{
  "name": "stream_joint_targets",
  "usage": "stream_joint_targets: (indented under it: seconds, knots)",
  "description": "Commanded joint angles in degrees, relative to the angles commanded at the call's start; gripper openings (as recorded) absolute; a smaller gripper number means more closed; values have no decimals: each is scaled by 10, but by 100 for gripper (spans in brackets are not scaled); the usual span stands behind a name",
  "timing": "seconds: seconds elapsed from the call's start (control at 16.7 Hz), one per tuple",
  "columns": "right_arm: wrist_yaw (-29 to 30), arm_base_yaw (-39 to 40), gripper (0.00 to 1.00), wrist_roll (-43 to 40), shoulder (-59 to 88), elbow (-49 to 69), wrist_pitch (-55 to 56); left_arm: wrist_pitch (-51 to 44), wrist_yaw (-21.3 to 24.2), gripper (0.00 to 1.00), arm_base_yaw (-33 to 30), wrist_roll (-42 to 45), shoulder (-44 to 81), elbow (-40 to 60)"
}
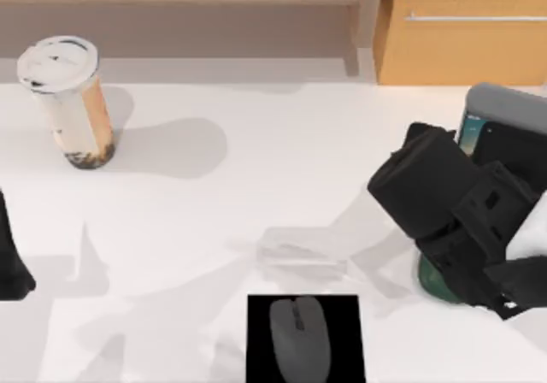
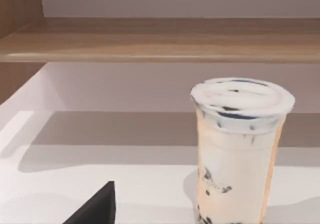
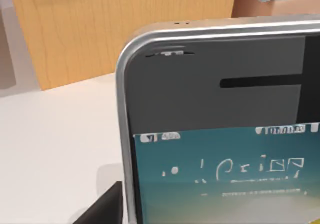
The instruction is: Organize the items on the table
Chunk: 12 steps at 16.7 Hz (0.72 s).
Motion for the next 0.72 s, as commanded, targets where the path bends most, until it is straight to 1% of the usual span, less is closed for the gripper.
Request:
stream_joint_targets:
  seconds: [0.42, 0.72]
  knots:
    - [2, 8, 100, 1, -3, 0, 6, 0, 0, 100, 0, 0, 0, 0]
    - [8, 75, 100, 23, -29, 10, 29, 0, 0, 100, 0, 0, 0, 0]
